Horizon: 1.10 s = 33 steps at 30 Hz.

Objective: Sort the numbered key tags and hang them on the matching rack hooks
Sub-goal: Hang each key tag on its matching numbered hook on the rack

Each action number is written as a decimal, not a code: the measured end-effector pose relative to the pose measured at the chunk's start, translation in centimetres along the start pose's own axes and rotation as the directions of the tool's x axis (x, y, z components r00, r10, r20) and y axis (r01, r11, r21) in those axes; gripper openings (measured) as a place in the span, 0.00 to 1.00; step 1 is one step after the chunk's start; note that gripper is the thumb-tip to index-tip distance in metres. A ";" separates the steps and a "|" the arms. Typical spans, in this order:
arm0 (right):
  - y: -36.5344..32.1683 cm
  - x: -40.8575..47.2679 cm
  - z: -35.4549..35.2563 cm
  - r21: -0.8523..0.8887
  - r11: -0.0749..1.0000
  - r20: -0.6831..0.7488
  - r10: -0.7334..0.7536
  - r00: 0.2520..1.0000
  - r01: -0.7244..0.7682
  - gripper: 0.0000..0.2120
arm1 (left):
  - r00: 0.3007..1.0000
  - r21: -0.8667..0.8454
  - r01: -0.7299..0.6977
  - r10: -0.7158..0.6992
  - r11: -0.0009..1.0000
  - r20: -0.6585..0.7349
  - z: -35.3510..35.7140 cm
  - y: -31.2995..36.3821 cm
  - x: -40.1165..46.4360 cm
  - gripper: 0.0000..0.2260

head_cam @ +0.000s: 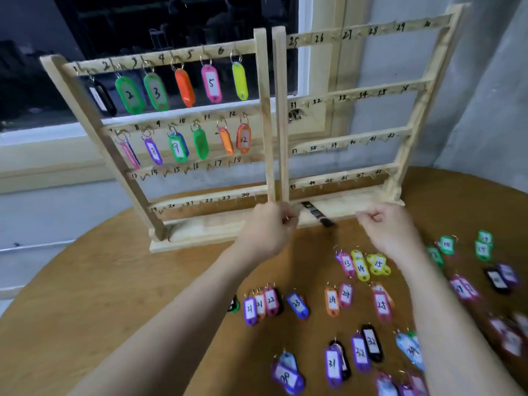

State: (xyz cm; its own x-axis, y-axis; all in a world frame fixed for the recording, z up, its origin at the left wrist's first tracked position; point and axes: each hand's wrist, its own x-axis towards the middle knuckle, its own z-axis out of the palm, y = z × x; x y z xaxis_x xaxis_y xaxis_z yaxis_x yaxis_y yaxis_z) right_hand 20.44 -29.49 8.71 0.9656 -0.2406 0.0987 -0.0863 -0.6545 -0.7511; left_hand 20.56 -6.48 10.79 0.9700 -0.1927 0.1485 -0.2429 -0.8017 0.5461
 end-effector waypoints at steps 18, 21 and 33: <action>2.0 -3.8 1.4 -0.422 0.899 0.230 -0.015 0.973 0.114 0.14 | 0.954 -0.263 0.187 -0.111 0.946 0.278 9.4 0.7 1.8 0.07; 2.2 -3.6 1.7 -0.391 0.915 0.237 -0.010 0.971 0.105 0.13 | 0.954 -0.250 0.201 -0.130 0.947 0.271 9.7 1.0 1.9 0.07; 3.4 -3.8 3.0 -0.260 0.963 0.137 -0.032 0.990 0.067 0.05 | 0.949 -0.259 0.193 -0.113 0.946 0.295 9.3 0.5 1.5 0.07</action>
State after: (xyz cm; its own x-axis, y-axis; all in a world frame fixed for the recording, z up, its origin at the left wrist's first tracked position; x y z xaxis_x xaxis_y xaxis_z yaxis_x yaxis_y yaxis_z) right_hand 17.22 -28.67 3.89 0.9924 -0.1187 0.0321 -0.0819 -0.8332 -0.5468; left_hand 21.97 -12.43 3.66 0.9519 -0.2590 -0.1637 -0.0462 -0.6495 0.7589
